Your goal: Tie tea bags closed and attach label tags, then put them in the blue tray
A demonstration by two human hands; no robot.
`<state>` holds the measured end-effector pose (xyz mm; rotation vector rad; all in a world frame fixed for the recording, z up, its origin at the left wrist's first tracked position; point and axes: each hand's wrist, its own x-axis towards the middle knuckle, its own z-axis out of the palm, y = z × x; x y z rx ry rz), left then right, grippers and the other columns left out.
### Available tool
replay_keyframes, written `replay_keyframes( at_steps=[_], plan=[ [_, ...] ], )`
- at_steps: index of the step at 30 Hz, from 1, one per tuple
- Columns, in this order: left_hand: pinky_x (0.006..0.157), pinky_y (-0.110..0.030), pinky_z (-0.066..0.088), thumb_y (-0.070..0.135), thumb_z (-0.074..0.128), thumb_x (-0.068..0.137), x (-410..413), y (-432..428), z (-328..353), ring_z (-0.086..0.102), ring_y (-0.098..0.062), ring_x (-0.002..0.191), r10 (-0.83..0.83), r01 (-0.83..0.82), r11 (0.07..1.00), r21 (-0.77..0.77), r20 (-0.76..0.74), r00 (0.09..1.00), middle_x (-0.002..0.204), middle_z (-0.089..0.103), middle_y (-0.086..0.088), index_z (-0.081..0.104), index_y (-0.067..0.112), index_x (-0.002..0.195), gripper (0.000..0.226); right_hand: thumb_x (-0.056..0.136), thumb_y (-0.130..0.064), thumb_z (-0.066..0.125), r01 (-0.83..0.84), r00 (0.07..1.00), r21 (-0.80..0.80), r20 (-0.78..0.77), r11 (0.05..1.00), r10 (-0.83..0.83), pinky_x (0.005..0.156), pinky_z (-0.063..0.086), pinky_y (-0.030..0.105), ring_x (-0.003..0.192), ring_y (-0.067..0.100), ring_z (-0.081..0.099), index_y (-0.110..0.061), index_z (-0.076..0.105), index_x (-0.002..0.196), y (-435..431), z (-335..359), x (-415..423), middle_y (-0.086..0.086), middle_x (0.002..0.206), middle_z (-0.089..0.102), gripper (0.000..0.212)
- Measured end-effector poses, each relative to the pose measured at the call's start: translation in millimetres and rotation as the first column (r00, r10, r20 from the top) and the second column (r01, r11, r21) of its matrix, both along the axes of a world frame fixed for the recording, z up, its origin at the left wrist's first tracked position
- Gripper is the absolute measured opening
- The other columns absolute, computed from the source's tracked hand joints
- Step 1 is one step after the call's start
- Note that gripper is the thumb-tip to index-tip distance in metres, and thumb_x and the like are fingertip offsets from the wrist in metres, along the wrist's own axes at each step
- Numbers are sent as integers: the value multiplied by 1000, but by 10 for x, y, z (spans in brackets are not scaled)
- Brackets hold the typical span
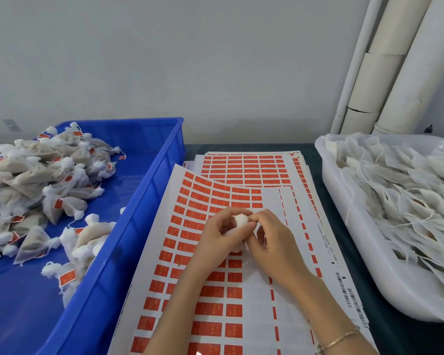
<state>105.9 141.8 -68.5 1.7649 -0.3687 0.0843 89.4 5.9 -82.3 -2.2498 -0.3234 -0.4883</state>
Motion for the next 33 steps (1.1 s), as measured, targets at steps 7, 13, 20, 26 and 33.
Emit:
replay_keyframes(
  at_steps=[7,13,20,26,33],
  plan=[
    [63,-16,53,19,65,89,28,15,-40,68,-11,74,81,-82,996,-31,-27,996,80,67,9,65,23,92,4,92,-36,56,29,999,-5,-45,1000,-30,64,45,5,74,4,59,-36,47,94,-12,3,15,-21,93,53,10],
    [64,-16,53,14,64,89,3,6,-26,67,-12,71,67,-68,997,-46,-16,998,78,67,5,64,20,90,5,94,-31,55,168,986,-12,-20,986,-168,64,40,6,68,2,56,-32,47,93,-45,0,34,-19,86,53,9],
    [62,-17,52,13,65,88,11,4,-24,64,-11,68,58,-58,998,-35,2,998,75,65,9,63,21,85,9,92,-28,60,281,959,4,26,960,-281,59,36,8,62,2,54,-30,49,89,-94,47,44,-16,81,56,11],
    [69,-24,56,31,67,87,15,30,-58,64,-15,72,133,-134,990,53,13,991,74,66,10,67,29,83,5,91,-28,61,269,962,47,32,962,-270,61,39,8,64,2,56,-31,51,90,-67,73,6,-17,81,57,10],
    [59,-8,47,26,63,90,21,3,-50,58,-4,64,261,-262,961,88,28,965,63,61,13,62,24,73,17,92,-32,59,266,961,0,-77,964,-266,57,35,7,58,3,55,-31,56,89,-82,78,37,-18,69,55,4]
  ],
)
